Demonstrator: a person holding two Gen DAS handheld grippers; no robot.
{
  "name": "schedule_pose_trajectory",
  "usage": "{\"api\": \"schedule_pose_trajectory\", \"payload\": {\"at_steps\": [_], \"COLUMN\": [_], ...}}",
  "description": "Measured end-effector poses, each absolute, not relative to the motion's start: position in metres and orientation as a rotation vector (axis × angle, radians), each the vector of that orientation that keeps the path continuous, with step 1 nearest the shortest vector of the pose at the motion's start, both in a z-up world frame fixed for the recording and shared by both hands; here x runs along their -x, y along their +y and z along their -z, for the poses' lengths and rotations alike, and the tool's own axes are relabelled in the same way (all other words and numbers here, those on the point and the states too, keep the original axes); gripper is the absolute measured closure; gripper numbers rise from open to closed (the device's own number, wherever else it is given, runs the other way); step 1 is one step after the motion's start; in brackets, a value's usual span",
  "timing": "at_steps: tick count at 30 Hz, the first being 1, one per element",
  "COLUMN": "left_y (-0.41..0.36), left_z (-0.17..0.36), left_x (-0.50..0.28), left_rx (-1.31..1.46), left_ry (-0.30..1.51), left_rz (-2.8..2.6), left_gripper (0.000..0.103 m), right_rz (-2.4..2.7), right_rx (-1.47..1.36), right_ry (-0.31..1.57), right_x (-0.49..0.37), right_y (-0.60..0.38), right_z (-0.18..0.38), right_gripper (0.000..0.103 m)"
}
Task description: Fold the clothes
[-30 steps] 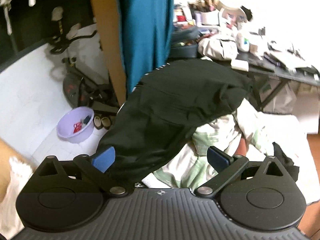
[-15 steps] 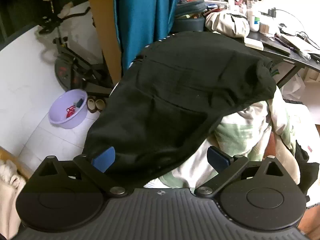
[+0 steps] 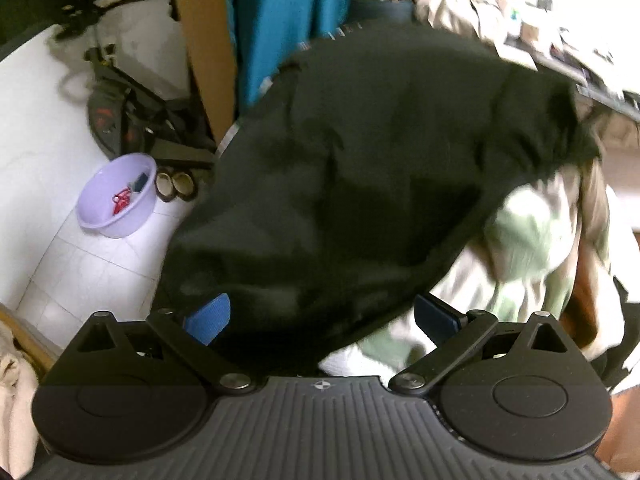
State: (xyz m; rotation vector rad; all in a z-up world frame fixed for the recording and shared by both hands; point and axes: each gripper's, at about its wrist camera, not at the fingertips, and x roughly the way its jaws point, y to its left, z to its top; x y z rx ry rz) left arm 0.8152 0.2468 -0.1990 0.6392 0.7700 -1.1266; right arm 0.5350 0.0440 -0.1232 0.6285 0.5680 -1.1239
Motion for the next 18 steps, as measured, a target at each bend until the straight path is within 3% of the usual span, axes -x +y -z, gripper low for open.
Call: {"api": "schedule_pose_trajectory", "payload": {"at_steps": [6, 12, 13, 15, 18], "left_y": [0.231, 0.213, 0.214, 0.215, 0.216], "left_z": [0.249, 0.253, 0.249, 0.241, 0.229], "left_x": [-0.807, -0.814, -0.818, -0.823, -0.827], "left_rx": [-0.790, -0.780, -0.757, -0.721, -0.685], "left_ry": [0.703, 0.605, 0.603, 0.610, 0.637], "left_rz": [1.137, 1.039, 1.037, 1.031, 1.018], "left_gripper": [0.003, 0.006, 0.014, 0.066, 0.090], "right_rz": [1.104, 1.083, 1.077, 1.062, 1.036], "right_rx": [-0.637, -0.627, -0.626, -0.618, -0.574], "right_ry": [0.619, 0.653, 0.656, 0.660, 0.677], "right_x": [-0.550, -0.556, -0.557, -0.558, -0.563], "right_y": [0.024, 0.002, -0.003, -0.015, -0.038], "right_z": [0.134, 0.146, 0.148, 0.152, 0.160], "right_gripper": [0.001, 0.001, 0.001, 0.001, 0.001]}}
